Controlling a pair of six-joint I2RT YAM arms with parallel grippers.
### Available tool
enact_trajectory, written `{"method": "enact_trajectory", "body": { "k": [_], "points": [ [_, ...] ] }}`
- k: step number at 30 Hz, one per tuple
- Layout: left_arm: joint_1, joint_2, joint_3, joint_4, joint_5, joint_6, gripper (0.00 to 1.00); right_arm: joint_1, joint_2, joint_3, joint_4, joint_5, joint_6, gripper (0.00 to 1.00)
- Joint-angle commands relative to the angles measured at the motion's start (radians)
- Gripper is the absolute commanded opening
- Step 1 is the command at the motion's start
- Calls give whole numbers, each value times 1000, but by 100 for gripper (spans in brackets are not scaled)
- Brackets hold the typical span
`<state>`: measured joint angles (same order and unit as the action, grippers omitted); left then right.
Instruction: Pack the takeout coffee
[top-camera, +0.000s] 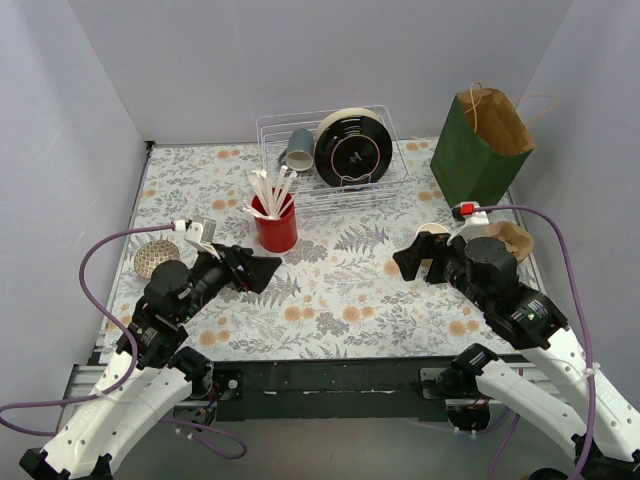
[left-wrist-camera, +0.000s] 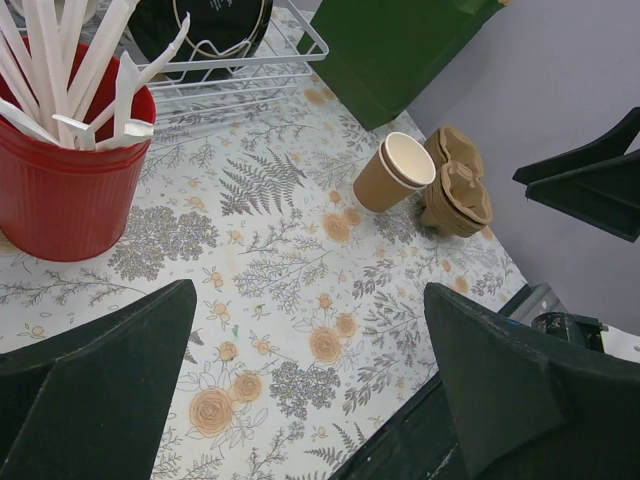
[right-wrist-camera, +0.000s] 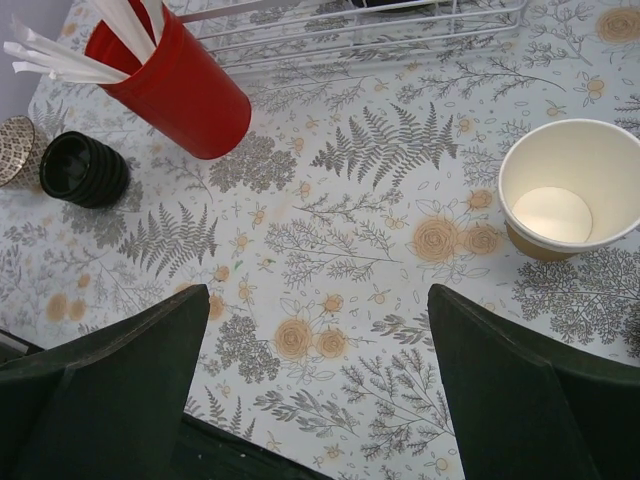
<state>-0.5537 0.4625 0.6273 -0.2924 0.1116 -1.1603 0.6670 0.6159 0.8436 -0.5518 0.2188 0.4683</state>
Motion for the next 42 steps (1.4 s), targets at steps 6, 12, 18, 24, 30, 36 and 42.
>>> {"method": "enact_trajectory", "body": {
  "k": [6,12,18,24,30,36,42],
  "points": [
    [3,-10,25,-11,-26,2,98,-1,-54,8,50,123,35,98],
    [3,-22,22,-13,-39,1,98,-1,-67,-28,111,333,-95,83],
    [3,-18,20,-13,-30,-1,98,-3,100,66,90,633,-253,51],
    [3,-10,25,-14,-29,-1,98,-53,280,138,95,482,-324,43],
    [3,-15,25,-14,-30,2,98,-312,429,184,18,222,-298,40],
    [1,-9,25,-13,-20,4,98,-443,505,153,33,91,-293,37],
    [1,-5,25,-13,-12,5,98,-518,567,106,90,19,-312,34]
  ]
}}
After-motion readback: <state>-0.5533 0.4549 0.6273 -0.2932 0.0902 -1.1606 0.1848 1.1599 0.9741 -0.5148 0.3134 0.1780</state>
